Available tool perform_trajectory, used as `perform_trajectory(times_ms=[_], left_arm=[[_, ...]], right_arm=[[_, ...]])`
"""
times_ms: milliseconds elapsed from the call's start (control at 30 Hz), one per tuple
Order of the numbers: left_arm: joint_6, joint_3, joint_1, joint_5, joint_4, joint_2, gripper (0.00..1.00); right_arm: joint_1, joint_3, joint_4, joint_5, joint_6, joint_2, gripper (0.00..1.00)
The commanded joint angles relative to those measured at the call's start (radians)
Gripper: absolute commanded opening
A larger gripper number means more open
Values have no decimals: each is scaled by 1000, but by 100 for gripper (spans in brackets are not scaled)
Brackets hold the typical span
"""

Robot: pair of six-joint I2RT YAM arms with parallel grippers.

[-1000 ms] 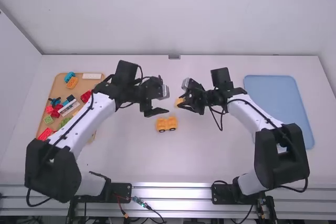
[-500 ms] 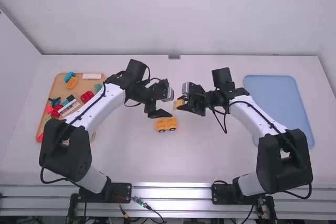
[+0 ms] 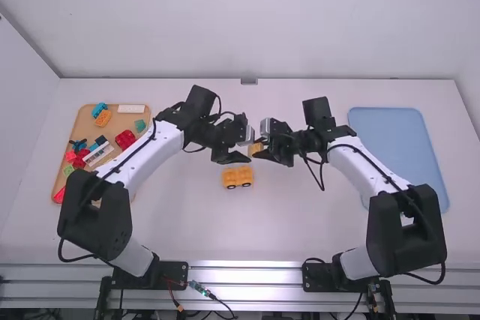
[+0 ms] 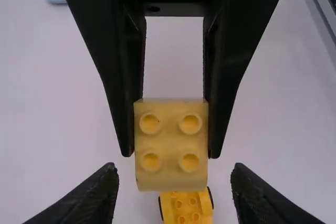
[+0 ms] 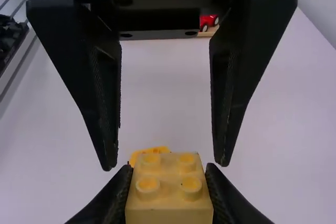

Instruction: Assemble lego blocks to make yellow taxi

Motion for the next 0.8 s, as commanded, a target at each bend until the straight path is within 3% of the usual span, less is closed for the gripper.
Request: perform_trajectory(times_ms=[0, 233, 400, 633, 767], left_arm=[[-4, 26, 0, 8, -4, 12, 57], [-3, 26, 0, 8, -6, 12, 57], [-3, 25, -5, 7, -7, 12, 45], [-3, 16, 0, -18, -6, 12, 43], [-3, 10, -10, -18, -2, 12, 33]], right_arm=[[-3, 13, -5, -36, -10, -21, 6], [20, 13, -5, -35, -19, -21, 5], [39, 13, -5, -28, -35, -21, 4], [22, 13, -5, -32, -34, -21, 3], [21, 13, -1, -35, -33, -21, 3]])
